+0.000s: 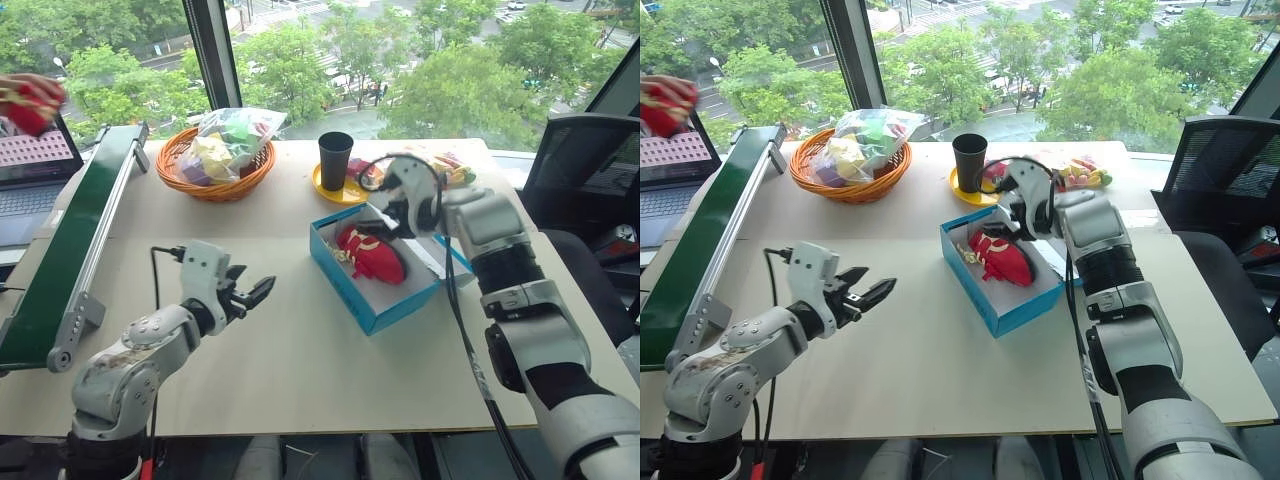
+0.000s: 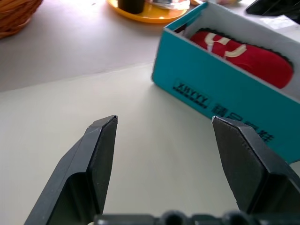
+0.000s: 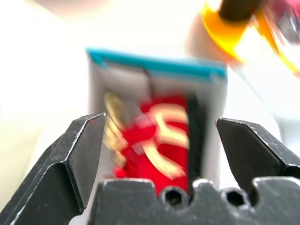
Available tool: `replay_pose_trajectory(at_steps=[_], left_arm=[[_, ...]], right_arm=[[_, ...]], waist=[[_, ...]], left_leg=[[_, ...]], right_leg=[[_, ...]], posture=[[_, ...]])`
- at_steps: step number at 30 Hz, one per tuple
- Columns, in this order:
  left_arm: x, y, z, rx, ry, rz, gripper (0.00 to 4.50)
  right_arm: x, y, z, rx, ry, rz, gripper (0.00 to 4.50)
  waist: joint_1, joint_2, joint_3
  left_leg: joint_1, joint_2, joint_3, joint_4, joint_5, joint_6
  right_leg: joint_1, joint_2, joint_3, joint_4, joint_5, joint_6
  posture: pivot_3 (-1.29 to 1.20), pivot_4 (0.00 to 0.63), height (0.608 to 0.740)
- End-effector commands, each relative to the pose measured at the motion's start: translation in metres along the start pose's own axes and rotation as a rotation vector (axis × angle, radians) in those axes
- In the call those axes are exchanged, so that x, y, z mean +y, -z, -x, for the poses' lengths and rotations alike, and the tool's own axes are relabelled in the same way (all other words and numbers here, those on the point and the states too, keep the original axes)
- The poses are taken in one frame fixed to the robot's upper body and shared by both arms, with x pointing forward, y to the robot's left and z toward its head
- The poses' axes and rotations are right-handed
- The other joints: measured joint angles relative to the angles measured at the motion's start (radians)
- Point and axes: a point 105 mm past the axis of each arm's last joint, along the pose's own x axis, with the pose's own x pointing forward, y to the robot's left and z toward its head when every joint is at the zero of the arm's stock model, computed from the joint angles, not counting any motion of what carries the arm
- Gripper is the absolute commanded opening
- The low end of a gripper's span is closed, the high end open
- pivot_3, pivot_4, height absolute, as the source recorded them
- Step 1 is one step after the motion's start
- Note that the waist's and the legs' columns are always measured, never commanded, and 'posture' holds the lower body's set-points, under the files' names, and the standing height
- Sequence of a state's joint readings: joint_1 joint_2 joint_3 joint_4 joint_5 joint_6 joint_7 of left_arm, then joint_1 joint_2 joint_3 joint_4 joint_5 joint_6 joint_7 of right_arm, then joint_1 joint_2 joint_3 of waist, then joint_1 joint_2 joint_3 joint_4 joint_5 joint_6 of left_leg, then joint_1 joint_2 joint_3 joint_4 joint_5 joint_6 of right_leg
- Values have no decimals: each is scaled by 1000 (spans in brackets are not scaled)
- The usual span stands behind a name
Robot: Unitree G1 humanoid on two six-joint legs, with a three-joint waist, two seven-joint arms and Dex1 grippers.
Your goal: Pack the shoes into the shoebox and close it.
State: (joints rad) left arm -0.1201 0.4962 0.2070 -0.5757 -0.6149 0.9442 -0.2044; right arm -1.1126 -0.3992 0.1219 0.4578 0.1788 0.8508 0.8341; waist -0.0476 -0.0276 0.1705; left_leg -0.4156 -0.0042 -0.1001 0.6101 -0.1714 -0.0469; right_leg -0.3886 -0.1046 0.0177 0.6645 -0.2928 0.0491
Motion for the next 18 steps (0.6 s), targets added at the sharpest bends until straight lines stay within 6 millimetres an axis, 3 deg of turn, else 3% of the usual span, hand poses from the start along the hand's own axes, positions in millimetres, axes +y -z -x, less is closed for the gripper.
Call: replay_pose_trajectory(at_steps=[1,5,10,13,16,18], left_arm=[[25,-7,14,-28,-128,-23,3674],[51,-17,27,-83,-266,4,4460],[104,-28,67,-164,-580,-38,4460],[122,-27,85,-179,-711,-67,4460],[128,-20,94,-206,-729,-33,4460],[137,-4,107,-170,-754,-36,4460]], right_arm=[[32,-43,7,-228,-171,78,4496],[59,-43,2,-304,-311,99,4500],[102,-38,-21,-358,-445,130,4500],[118,-35,-32,-370,-477,162,4500],[129,-29,-38,-369,-502,206,4500],[139,-19,-43,-366,-538,245,4500]], waist=[[2,0,0],[8,0,0],[-2,0,0],[-7,0,0],[0,0,0],[4,0,0]], left_leg=[[0,0,0,0,0,0],[0,0,0,0,0,0],[0,0,0,0,0,0],[0,3,0,-1,0,0],[1,3,0,-1,0,0],[1,3,0,0,0,0]], right_leg=[[0,0,0,0,0,0],[0,0,0,0,0,0],[0,0,0,1,0,-1],[-2,3,0,1,2,-3],[-1,3,0,0,2,-3],[-1,3,0,0,2,-4]], posture=[[0,150,738],[0,150,738],[0,150,738],[0,150,738],[0,150,738],[0,150,738]])
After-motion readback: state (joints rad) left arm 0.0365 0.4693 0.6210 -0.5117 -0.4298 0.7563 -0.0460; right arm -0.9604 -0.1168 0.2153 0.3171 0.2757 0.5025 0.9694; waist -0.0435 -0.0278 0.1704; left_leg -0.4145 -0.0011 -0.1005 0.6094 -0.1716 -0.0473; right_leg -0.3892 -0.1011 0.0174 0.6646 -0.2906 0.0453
